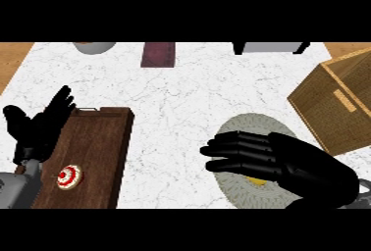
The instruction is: Pick the lemon from the placemat and place it in the basket
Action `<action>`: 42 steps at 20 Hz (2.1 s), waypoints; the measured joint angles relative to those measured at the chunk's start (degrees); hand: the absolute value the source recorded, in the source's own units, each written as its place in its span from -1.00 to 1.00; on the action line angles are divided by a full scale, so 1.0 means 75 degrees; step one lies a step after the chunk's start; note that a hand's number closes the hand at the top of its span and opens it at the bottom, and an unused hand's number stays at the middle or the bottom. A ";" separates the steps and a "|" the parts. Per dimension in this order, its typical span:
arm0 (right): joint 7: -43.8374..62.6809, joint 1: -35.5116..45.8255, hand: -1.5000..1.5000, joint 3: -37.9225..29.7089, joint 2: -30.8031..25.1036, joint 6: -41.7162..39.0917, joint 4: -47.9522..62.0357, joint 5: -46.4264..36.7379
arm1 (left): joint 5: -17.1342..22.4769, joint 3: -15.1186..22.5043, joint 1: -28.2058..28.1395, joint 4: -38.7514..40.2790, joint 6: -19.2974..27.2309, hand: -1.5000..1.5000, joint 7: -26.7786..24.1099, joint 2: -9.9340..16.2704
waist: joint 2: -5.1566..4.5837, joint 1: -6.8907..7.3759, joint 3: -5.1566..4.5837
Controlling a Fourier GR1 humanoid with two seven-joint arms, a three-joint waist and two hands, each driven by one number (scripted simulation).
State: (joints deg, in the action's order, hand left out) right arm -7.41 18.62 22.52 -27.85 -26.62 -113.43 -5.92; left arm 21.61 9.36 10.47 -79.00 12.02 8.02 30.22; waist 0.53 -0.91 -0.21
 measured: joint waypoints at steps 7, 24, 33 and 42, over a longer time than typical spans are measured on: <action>0.2322 0.1526 -1.00 -0.0991 -0.1111 -0.0740 -0.0200 -0.0424 | -0.0059 -0.0018 0.0182 0.0075 -0.0076 0.00 0.0085 -0.0059 | -0.0020 0.0046 -0.0001; 0.2204 0.2144 -1.00 -0.2728 -0.2440 -0.4162 0.1622 0.1988 | -0.0274 -0.0482 0.0302 0.0384 -0.0531 0.00 -0.0016 -0.0267 | -0.0074 0.0104 0.0029; 0.0230 0.0353 -1.00 -0.3285 -0.1709 -0.3758 0.1419 0.0120 | -0.0503 -0.0694 0.0192 0.0284 -0.0701 0.00 0.0064 -0.0442 | -0.0081 0.0124 0.0037; -0.1596 -0.0614 -1.00 -0.2199 -0.0545 -0.1860 0.2175 -0.2100 | -0.0757 -0.0791 0.0220 0.0073 -0.0742 0.00 0.0271 -0.0646 | -0.0091 0.0174 0.0037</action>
State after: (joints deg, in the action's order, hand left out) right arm -19.38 14.02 6.03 -31.94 -40.57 -97.12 -21.67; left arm 15.93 3.43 12.12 -78.45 6.45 10.05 25.37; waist -0.15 0.39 0.07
